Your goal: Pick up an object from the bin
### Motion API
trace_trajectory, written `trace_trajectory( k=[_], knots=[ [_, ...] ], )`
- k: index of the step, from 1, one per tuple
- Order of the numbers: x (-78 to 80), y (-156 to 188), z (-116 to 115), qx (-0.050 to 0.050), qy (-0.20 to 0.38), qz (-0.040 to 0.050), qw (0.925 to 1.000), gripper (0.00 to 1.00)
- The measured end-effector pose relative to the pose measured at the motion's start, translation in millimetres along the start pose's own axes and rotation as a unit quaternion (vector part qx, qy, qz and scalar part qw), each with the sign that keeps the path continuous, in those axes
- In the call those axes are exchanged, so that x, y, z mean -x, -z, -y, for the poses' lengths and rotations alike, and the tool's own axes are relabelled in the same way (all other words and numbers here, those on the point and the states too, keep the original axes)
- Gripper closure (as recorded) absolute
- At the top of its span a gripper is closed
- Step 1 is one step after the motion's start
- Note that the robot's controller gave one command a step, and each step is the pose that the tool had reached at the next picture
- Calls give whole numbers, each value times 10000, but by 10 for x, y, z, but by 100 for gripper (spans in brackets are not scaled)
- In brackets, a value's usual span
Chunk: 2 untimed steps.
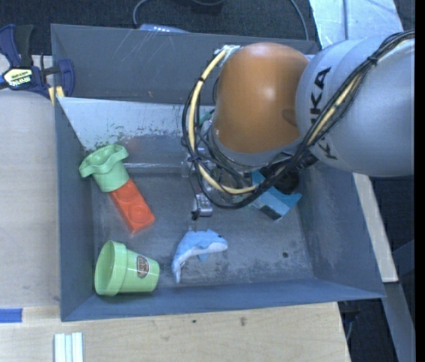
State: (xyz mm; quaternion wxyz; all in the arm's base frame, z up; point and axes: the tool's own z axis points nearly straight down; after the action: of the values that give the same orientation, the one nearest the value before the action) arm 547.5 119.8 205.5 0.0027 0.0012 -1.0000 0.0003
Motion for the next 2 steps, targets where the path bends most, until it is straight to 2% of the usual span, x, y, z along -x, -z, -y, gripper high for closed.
trace_trajectory(
  k=[1,2],
  knots=[
    [16,48,5,7,-12,42,10000,0],
    [-106,-135,34,10,565,80,9984,0]
  ],
)
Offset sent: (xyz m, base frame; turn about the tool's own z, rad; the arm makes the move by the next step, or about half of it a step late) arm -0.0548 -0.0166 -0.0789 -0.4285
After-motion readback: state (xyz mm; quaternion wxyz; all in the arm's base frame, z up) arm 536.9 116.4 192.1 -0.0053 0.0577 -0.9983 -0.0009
